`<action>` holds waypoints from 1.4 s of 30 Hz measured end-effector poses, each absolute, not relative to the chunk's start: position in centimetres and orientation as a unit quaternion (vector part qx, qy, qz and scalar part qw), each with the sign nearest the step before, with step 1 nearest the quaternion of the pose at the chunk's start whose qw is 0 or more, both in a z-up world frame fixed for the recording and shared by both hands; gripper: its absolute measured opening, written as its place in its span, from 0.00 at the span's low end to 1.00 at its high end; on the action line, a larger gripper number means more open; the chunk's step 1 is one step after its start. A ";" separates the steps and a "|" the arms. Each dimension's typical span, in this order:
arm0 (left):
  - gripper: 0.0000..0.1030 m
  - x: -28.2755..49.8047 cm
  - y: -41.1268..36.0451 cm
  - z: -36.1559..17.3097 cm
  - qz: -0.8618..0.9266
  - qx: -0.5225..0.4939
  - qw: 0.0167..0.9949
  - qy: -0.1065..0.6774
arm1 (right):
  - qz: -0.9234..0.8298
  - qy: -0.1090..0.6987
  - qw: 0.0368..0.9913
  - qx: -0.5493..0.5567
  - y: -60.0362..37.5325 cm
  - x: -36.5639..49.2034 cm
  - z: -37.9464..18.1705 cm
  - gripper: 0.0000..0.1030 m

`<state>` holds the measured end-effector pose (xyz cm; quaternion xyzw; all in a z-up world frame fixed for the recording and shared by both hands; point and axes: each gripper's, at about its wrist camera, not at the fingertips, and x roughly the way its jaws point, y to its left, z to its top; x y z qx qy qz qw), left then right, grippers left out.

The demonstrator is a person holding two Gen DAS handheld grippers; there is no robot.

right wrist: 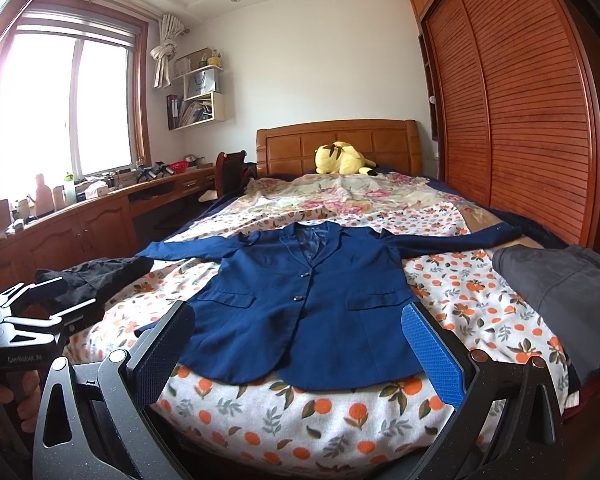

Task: Fold large clothes
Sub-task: 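Lower the left tool toward the blazer side nearest it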

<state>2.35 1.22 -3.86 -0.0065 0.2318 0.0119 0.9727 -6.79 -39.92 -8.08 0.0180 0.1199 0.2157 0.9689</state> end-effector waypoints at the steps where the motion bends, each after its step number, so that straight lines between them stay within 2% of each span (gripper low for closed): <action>1: 1.00 2.7 1.4 -4.3 0.012 -0.008 0.972 0.236 | 0.217 0.123 0.968 0.018 -39.8 -6.3 -8.2 1.00; 20: 1.00 10.5 5.3 -12.2 0.038 -0.002 0.954 0.297 | 0.227 0.156 0.961 -0.019 -33.7 4.4 -11.9 1.00; 34: 1.00 17.2 11.4 -14.2 0.066 -0.018 0.937 0.342 | 0.282 0.184 0.941 -0.028 -27.7 16.4 -11.1 1.00; 42: 1.00 21.2 16.0 -14.9 0.072 -0.034 0.928 0.364 | 0.303 0.239 0.921 -0.049 -25.3 20.4 -14.4 1.00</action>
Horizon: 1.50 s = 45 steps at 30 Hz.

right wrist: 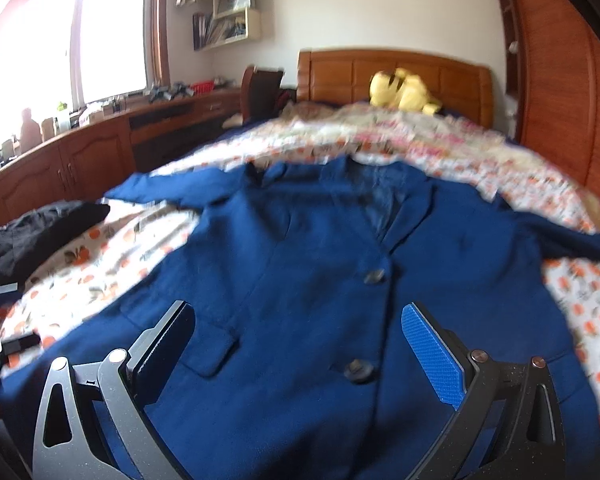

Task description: Fold large clothes

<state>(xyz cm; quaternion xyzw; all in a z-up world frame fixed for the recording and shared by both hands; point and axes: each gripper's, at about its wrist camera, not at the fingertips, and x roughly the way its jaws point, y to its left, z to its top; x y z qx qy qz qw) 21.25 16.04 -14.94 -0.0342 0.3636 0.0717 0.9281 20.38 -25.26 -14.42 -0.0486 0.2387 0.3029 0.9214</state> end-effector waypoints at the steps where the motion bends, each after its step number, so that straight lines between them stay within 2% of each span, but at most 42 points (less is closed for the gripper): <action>1: 1.00 21.9 16.6 -15.0 0.069 -0.037 0.927 0.367 | 0.308 0.247 0.917 -0.047 -25.4 20.5 -14.6 1.00; 6: 1.00 25.4 18.9 -14.7 0.060 -0.049 0.924 0.373 | 0.309 0.233 0.920 -0.066 -26.3 19.2 -14.1 1.00; 11: 0.92 30.1 21.8 -13.6 0.049 -0.081 0.923 0.374 | 0.307 0.224 0.921 -0.080 -26.1 18.7 -13.9 1.00; 15: 0.82 34.5 24.2 -13.8 0.039 -0.140 0.909 0.390 | 0.307 0.225 0.922 -0.073 -25.6 19.5 -14.0 1.00; 21: 0.80 39.9 25.7 -15.0 0.058 -0.147 0.901 0.404 | 0.305 0.224 0.923 -0.070 -24.5 20.5 -13.9 1.00; 30: 0.60 46.1 30.5 -18.1 0.103 -0.219 0.874 0.421 | 0.304 0.234 0.921 -0.068 -24.2 20.7 -14.3 1.00; 35: 0.59 48.0 31.3 -18.5 0.109 -0.247 0.871 0.411 | 0.303 0.235 0.921 -0.069 -24.1 20.8 -14.2 1.00; 38: 0.50 49.1 31.4 -18.5 0.108 -0.251 0.872 0.407 | 0.303 0.234 0.921 -0.067 -24.1 20.8 -14.2 1.00; 39: 0.37 49.5 31.4 -18.5 0.104 -0.258 0.872 0.403 | 0.303 0.234 0.921 -0.067 -24.1 20.7 -14.3 1.00; 40: 0.17 49.9 31.5 -18.5 0.097 -0.266 0.871 0.400 | 0.303 0.234 0.921 -0.067 -24.1 20.7 -14.3 1.00; 43: 0.06 50.7 30.7 -17.8 0.116 -0.244 0.876 0.399 | 0.303 0.231 0.922 -0.068 -24.1 20.6 -14.3 1.00; 45: 0.04 50.8 29.6 -16.5 0.126 -0.207 0.888 0.390 | 0.304 0.230 0.922 -0.068 -24.1 20.5 -14.3 1.00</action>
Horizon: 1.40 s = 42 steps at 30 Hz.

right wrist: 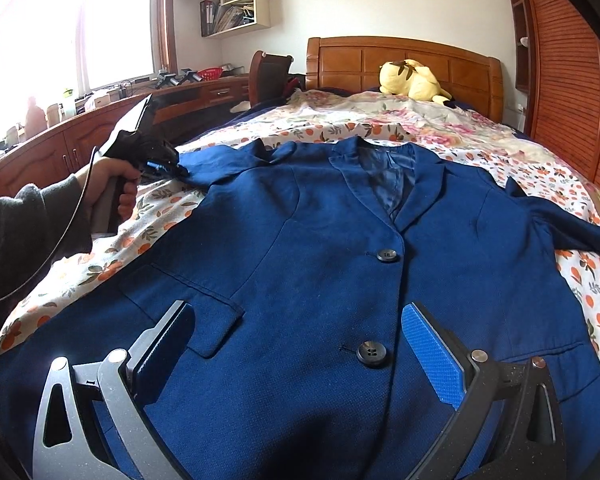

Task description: Fold large clothes

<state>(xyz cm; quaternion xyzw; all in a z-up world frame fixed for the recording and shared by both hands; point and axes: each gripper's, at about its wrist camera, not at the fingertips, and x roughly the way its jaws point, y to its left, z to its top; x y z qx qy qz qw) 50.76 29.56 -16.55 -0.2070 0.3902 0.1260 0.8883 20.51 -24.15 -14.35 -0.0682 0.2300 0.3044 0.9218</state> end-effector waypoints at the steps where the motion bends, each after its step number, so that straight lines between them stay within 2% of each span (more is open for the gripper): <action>1: 0.03 50.5 28.8 -15.6 0.126 -0.189 0.895 0.383 | 0.305 0.229 0.922 -0.068 -24.2 20.4 -14.3 1.00; 10: 0.03 46.1 18.6 -7.6 0.037 -0.080 0.930 0.357 | 0.310 0.222 0.922 -0.061 -24.6 20.2 -14.3 1.00; 18: 0.03 43.2 14.8 -8.2 0.044 -0.008 0.926 0.375 | 0.314 0.223 0.921 -0.060 -24.5 20.4 -14.3 1.00; 20: 0.08 42.4 15.2 -8.6 0.049 -0.008 0.922 0.384 | 0.316 0.224 0.920 -0.060 -24.6 20.4 -14.4 1.00; 21: 0.18 41.8 15.8 -8.6 0.051 -0.014 0.923 0.382 | 0.317 0.223 0.920 -0.060 -24.6 20.4 -14.3 1.00; 22: 0.37 41.2 15.9 -8.6 0.054 -0.019 0.924 0.377 | 0.318 0.223 0.920 -0.060 -24.6 20.2 -14.2 1.00; 24: 0.54 40.0 16.8 -8.4 0.059 -0.026 0.927 0.368 | 0.320 0.219 0.920 -0.063 -24.6 20.0 -14.1 1.00; 25: 0.69 39.5 17.4 -8.5 0.065 -0.028 0.928 0.366 | 0.321 0.218 0.919 -0.064 -24.6 19.9 -14.1 1.00; 27: 0.79 39.2 18.6 -8.7 0.073 -0.034 0.927 0.366 | 0.325 0.219 0.917 -0.068 -24.5 20.0 -14.0 1.00; 37: 0.79 42.4 26.9 -14.4 0.163 -0.090 0.897 0.400 | 0.334 0.210 0.915 -0.082 -26.6 19.8 -11.7 1.00; 42: 0.79 44.1 28.6 -17.2 0.170 -0.110 0.882 0.426 | 0.316 0.207 0.923 -0.073 -28.2 20.9 -11.5 1.00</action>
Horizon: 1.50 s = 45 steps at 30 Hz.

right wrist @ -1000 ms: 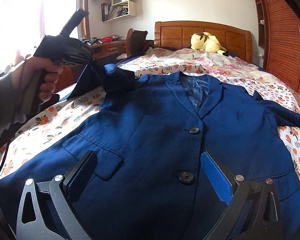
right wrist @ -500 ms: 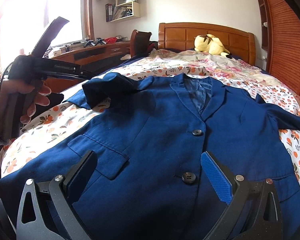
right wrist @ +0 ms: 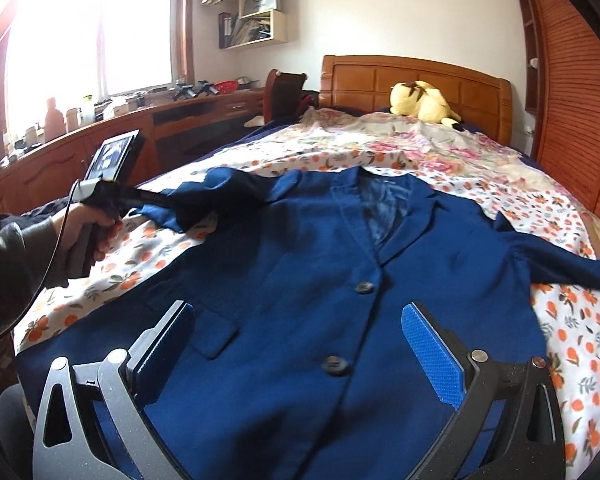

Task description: Fold large clothes

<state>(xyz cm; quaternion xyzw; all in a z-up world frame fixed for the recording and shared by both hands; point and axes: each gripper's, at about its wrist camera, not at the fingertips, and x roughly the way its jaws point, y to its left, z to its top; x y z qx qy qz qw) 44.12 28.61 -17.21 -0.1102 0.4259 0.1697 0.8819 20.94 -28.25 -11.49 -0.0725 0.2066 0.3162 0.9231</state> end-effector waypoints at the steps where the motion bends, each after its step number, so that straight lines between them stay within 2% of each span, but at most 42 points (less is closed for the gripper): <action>1: 0.79 44.5 28.7 -17.8 0.170 -0.113 0.878 0.433 | 0.312 0.210 0.924 -0.071 -28.4 21.3 -11.7 1.00; 6: 0.79 45.3 28.9 -19.3 0.183 -0.125 0.868 0.444 | 0.302 0.220 0.925 -0.070 -28.3 22.1 -12.3 1.00; 8: 0.67 45.6 28.7 -19.3 0.178 -0.123 0.869 0.445 | 0.299 0.218 0.926 -0.071 -28.1 22.2 -12.3 1.00; 10: 0.31 46.1 28.5 -19.3 0.166 -0.114 0.868 0.454 | 0.296 0.213 0.928 -0.073 -28.0 22.2 -12.0 1.00; 11: 0.23 46.3 28.3 -19.2 0.164 -0.108 0.866 0.459 | 0.294 0.210 0.930 -0.073 -28.0 22.1 -11.9 1.00; 12: 0.09 46.6 28.0 -19.0 0.163 -0.096 0.864 0.466 | 0.291 0.208 0.931 -0.072 -28.4 22.0 -11.9 1.00; 15: 0.07 46.9 26.7 -17.3 0.175 -0.059 0.865 0.466 | 0.283 0.203 0.935 -0.068 -29.0 21.9 -11.8 1.00; 24: 0.07 45.0 19.5 -7.1 0.187 0.048 0.906 0.378 | 0.250 0.188 0.949 -0.048 -31.2 21.9 -11.5 1.00; 28: 0.07 44.3 14.8 -3.2 0.126 0.050 0.930 0.342 | 0.226 0.178 0.957 -0.041 -32.9 22.1 -10.9 1.00; 33: 0.07 41.3 5.3 -0.4 0.027 0.093 0.950 0.295 | 0.193 0.173 0.966 -0.016 -35.6 22.4 -10.3 1.00; 35: 0.18 40.3 2.8 -0.2 -0.005 0.094 0.952 0.293 | 0.182 0.171 0.968 -0.005 -36.4 22.2 -10.1 1.00; 37: 0.42 38.9 1.3 -0.3 -0.038 0.083 0.953 0.288 | 0.173 0.171 0.970 0.004 -37.0 21.8 -10.1 1.00; 39: 0.47 37.4 0.5 -0.7 -0.058 0.079 0.954 0.283 | 0.171 0.173 0.970 0.010 -36.9 21.5 -10.3 1.00; 41: 0.58 36.3 0.1 -1.1 -0.068 0.076 0.954 0.281 | 0.173 0.177 0.969 0.012 -36.5 21.4 -10.6 1.00; 42: 0.69 35.8 0.2 -1.4 -0.070 0.071 0.955 0.278 | 0.175 0.179 0.968 0.012 -36.2 21.5 -10.6 1.00; 43: 0.75 35.2 0.7 -1.9 -0.074 0.061 0.956 0.278 | 0.178 0.181 0.967 0.011 -35.8 21.5 -10.6 1.00; 45: 0.75 33.8 1.1 -2.6 -0.073 0.048 0.957 0.276 | 0.184 0.183 0.966 0.006 -35.7 21.7 -10.5 1.00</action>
